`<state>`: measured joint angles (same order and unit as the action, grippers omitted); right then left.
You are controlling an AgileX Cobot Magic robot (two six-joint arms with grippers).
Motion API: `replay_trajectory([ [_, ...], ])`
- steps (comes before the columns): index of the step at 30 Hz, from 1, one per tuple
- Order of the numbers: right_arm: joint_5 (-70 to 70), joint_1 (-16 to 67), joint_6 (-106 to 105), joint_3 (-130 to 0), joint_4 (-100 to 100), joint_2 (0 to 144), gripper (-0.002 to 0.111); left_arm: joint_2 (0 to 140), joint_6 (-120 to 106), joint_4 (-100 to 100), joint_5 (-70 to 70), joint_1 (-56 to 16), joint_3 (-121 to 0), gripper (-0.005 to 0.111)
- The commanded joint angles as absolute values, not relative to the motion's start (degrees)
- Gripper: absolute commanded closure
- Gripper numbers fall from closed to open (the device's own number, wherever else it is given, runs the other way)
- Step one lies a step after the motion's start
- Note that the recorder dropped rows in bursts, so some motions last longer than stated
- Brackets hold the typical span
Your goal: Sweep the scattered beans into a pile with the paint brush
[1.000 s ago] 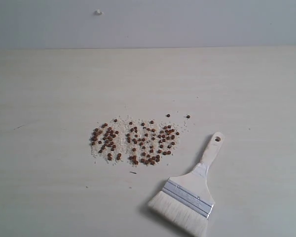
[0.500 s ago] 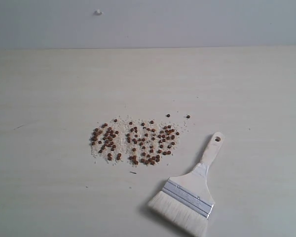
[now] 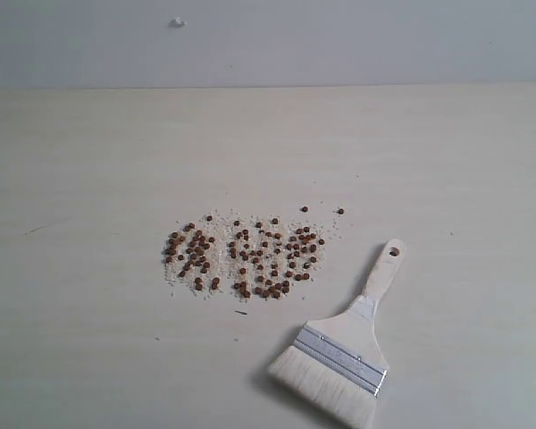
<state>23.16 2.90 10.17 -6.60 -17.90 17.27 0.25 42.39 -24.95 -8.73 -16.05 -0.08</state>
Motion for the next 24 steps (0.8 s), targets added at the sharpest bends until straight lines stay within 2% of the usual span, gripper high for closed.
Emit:
replay_trajectory([
  [1,21.1,2.7,9.2,-12.5,-17.9,29.0,0.108,0.0,42.3,-24.6,-8.6,-15.9,0.0,0.107],
  [14,25.9,2.7,13.8,-15.7,-17.9,39.3,0.108,0.0,42.2,-24.6,-8.7,-15.9,0.0,0.107],
  [16,21.1,2.7,13.8,-19.5,-13.6,41.0,0.108,0.0,42.2,-24.6,-8.7,-15.9,0.0,0.107],
  [20,2.1,2.7,12.0,-31.1,-11.5,51.6,0.108,0.0,42.2,-24.6,-8.7,-15.9,0.0,0.107],
  [24,1.0,2.7,12.3,-33.8,-12.0,59.7,0.108,0.0,42.2,-24.6,-8.7,-15.9,0.0,0.107],
])
